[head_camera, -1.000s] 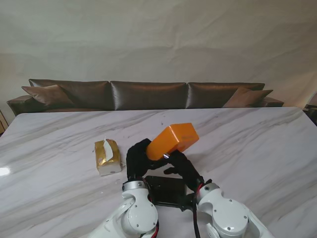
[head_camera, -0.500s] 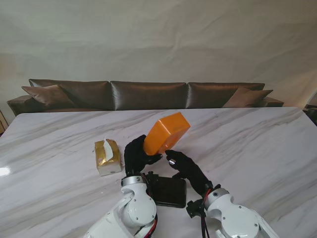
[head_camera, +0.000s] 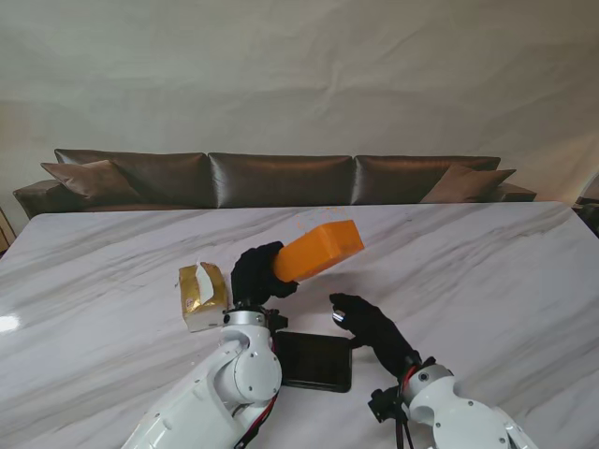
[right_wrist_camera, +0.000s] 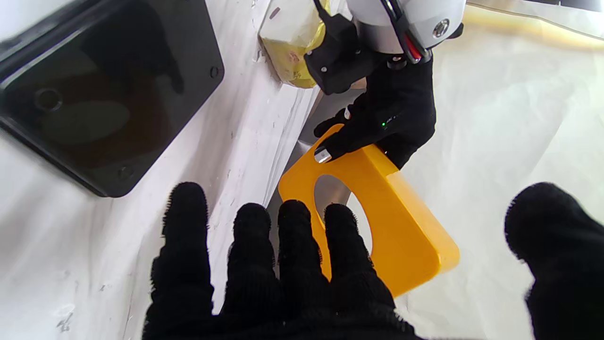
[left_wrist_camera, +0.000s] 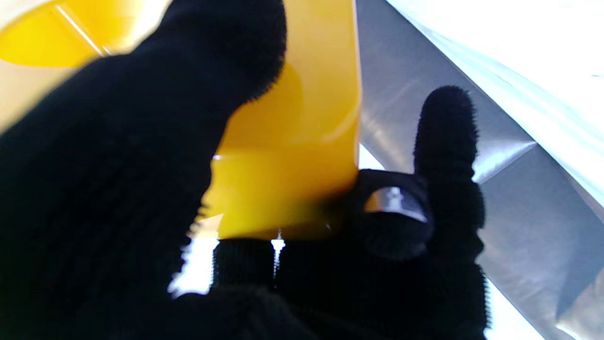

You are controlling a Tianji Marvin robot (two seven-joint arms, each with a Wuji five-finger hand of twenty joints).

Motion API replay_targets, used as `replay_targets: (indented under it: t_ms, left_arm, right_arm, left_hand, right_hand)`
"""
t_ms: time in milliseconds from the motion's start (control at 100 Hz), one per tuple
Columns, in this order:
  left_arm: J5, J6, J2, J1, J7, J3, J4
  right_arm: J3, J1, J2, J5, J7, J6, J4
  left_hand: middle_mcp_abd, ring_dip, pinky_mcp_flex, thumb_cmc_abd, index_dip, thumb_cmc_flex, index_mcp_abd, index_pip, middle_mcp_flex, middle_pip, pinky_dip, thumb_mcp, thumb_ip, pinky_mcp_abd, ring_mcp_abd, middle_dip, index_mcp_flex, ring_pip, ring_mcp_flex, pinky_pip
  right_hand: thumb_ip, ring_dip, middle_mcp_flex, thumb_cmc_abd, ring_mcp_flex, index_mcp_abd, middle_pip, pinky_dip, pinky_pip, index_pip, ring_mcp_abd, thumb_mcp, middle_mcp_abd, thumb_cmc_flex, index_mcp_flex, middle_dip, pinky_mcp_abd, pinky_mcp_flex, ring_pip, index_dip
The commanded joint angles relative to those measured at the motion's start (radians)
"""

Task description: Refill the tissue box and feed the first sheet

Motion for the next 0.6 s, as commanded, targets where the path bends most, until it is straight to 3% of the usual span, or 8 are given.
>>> replay_targets:
  t_ms: [0, 140, 340, 480, 500, 520, 590]
  left_arm:
    - [0.008, 0.019, 0.030, -0.022, -0.044, -0.010, -0.006]
    - [0.069, 0.070, 0.066, -0.058, -0.144, -0.006, -0.010]
    - [0.118, 0.074, 0.099, -0.119, -0.251, 0.016, 0.011]
    - [0.151, 0.057, 0.128, -0.161, -0.353, 0.041, 0.017]
    - [0.155, 0.056, 0.132, -0.167, -0.369, 0.045, 0.016]
    - [0.160, 0.055, 0.136, -0.171, -0.383, 0.049, 0.015]
    - [0.180, 0.057, 0.147, -0.188, -0.422, 0.065, 0.017]
  right_arm:
    - [0.004, -0.011, 0.003, -0.020, 0.011, 0.010, -0.004]
    - [0.008, -0.012, 0.005, -0.041, 0.013, 0.016, -0.001]
    - [0.011, -0.006, 0.006, -0.054, 0.015, 0.017, 0.006]
    - [0.011, -0.007, 0.006, -0.057, 0.017, 0.025, 0.002]
    - [0.012, -0.007, 0.007, -0.058, 0.018, 0.025, 0.003]
    - [0.012, -0.008, 0.007, -0.059, 0.017, 0.025, 0.002]
    - [0.011, -0.011, 0.006, -0.061, 0.013, 0.026, 0.002]
  left_hand:
    - [0.024, -0.006, 0.025, 0.147, 0.028, 0.060, -0.030, 0.021, 0.100, 0.046, 0.018, 0.537, 0.019, -0.413, -0.056, 0.012, 0.017, 0.027, 0.086, 1.937]
    - [0.016, -0.009, 0.025, 0.147, 0.028, 0.055, -0.038, 0.020, 0.104, 0.039, 0.017, 0.534, 0.016, -0.421, -0.062, 0.006, 0.015, 0.023, 0.086, 1.931]
    - [0.007, -0.013, 0.023, 0.169, 0.028, 0.051, -0.052, 0.015, 0.094, 0.029, 0.016, 0.511, 0.019, -0.421, -0.060, 0.004, 0.006, 0.013, 0.085, 1.925]
    - [-0.014, -0.016, 0.021, 0.207, 0.032, 0.035, -0.071, 0.007, 0.086, 0.011, 0.008, 0.465, 0.047, -0.420, -0.067, 0.001, -0.012, -0.016, 0.084, 1.899]
    - [-0.016, -0.010, 0.021, 0.216, 0.035, 0.033, -0.071, 0.005, 0.086, 0.009, 0.009, 0.442, 0.079, -0.421, -0.068, 0.002, -0.014, -0.022, 0.085, 1.896]
    - [-0.018, -0.009, 0.021, 0.219, 0.036, 0.032, -0.072, 0.005, 0.086, 0.006, 0.009, 0.435, 0.087, -0.422, -0.069, 0.000, -0.016, -0.025, 0.085, 1.894]
    - [-0.022, -0.011, 0.020, 0.224, 0.036, 0.027, -0.075, 0.004, 0.086, 0.002, 0.008, 0.428, 0.091, -0.422, -0.072, -0.003, -0.017, -0.031, 0.084, 1.890]
  right_hand:
    - [-0.022, 0.011, 0.026, -0.012, 0.015, -0.012, 0.016, 0.014, 0.033, 0.008, 0.000, -0.025, 0.010, -0.001, 0.019, 0.015, 0.015, 0.006, 0.016, 0.009]
    - [-0.021, 0.011, 0.027, -0.010, 0.015, -0.009, 0.017, 0.012, 0.038, 0.011, 0.000, -0.027, 0.011, 0.002, 0.021, 0.017, 0.013, 0.005, 0.016, 0.012]
    - [-0.020, 0.012, 0.026, -0.008, 0.015, -0.006, 0.018, 0.009, 0.044, 0.015, -0.002, -0.030, 0.011, 0.005, 0.022, 0.018, 0.012, 0.004, 0.016, 0.017]
    - [-0.020, 0.013, 0.024, -0.005, 0.012, -0.006, 0.019, 0.006, 0.047, 0.017, -0.002, -0.032, 0.011, 0.006, 0.021, 0.019, 0.010, 0.003, 0.016, 0.020]
    - [-0.020, 0.012, 0.024, -0.005, 0.011, -0.005, 0.019, 0.006, 0.047, 0.017, -0.001, -0.032, 0.011, 0.006, 0.021, 0.019, 0.009, 0.002, 0.016, 0.020]
    - [-0.020, 0.013, 0.024, -0.006, 0.011, -0.004, 0.020, 0.005, 0.048, 0.018, -0.001, -0.032, 0.010, 0.007, 0.021, 0.019, 0.010, 0.002, 0.016, 0.021]
    - [-0.020, 0.013, 0.024, -0.006, 0.011, -0.005, 0.021, 0.004, 0.049, 0.019, 0.001, -0.033, 0.012, 0.008, 0.021, 0.020, 0.009, 0.002, 0.016, 0.022]
